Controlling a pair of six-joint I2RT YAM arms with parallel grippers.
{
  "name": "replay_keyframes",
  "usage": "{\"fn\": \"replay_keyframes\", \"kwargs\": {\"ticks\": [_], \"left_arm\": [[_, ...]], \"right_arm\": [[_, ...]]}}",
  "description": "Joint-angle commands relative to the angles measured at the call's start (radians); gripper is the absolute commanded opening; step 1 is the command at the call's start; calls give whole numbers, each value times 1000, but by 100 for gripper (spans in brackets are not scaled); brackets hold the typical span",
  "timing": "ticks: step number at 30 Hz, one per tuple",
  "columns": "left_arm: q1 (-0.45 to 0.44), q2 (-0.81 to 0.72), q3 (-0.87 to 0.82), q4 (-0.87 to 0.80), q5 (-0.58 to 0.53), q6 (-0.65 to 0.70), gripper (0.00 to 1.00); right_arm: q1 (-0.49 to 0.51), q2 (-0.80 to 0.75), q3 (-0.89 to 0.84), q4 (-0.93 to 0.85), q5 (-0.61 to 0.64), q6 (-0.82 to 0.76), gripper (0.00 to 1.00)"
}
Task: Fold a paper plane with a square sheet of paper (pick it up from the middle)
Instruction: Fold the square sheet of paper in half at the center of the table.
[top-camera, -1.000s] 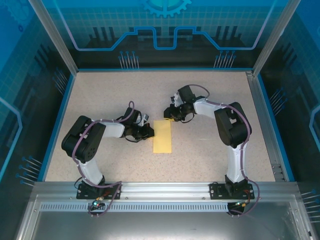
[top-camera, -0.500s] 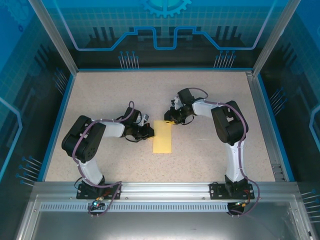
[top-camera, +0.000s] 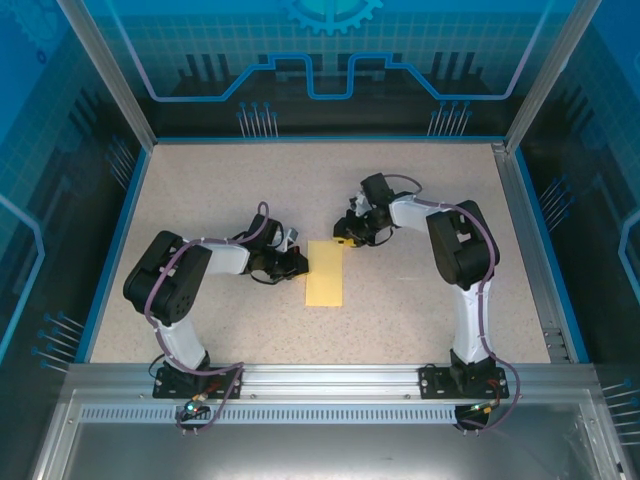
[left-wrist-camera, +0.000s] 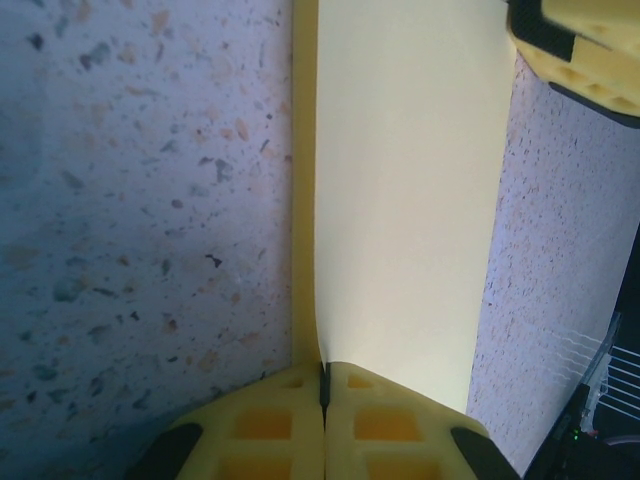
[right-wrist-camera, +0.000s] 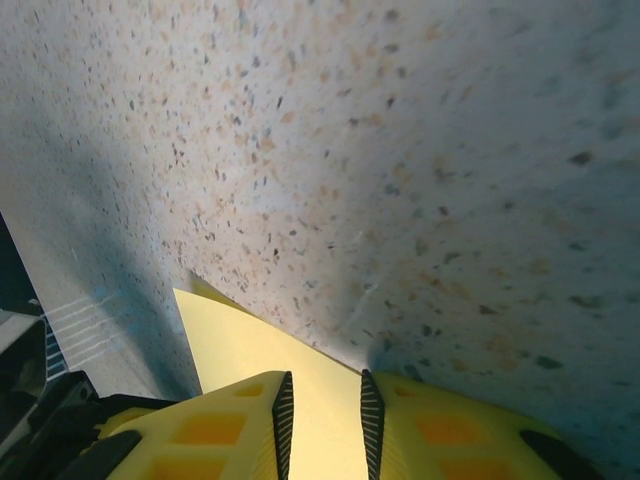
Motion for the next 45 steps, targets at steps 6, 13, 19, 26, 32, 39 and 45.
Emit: {"fn": "replay_keyframes", "kwargs": {"ticks": [6, 13, 19, 26, 32, 39, 45], "left_arm": [[-3, 56, -16, -96, -55, 29, 6], [-3, 57, -21, -91, -54, 27, 6], [-3, 55, -22, -92, -54, 28, 6], [-3, 54, -25, -93, -52, 28, 5], [-3, 55, -25, -88, -52, 27, 6], [-3, 55, -23, -88, -49, 27, 5], [-3, 51, -28, -85, -50, 27, 6]], "right_arm": [[-4, 33, 31, -51, 9, 13, 28], [11, 75, 89, -169, 103, 19, 28], [6, 56, 97, -163, 107, 83, 28], [3, -22, 93, -93, 31, 111, 30], [14, -16, 97, -74, 1, 115, 31], [21, 28, 70, -70, 25, 129, 31], [23, 39, 28, -45, 41, 128, 30]]}}
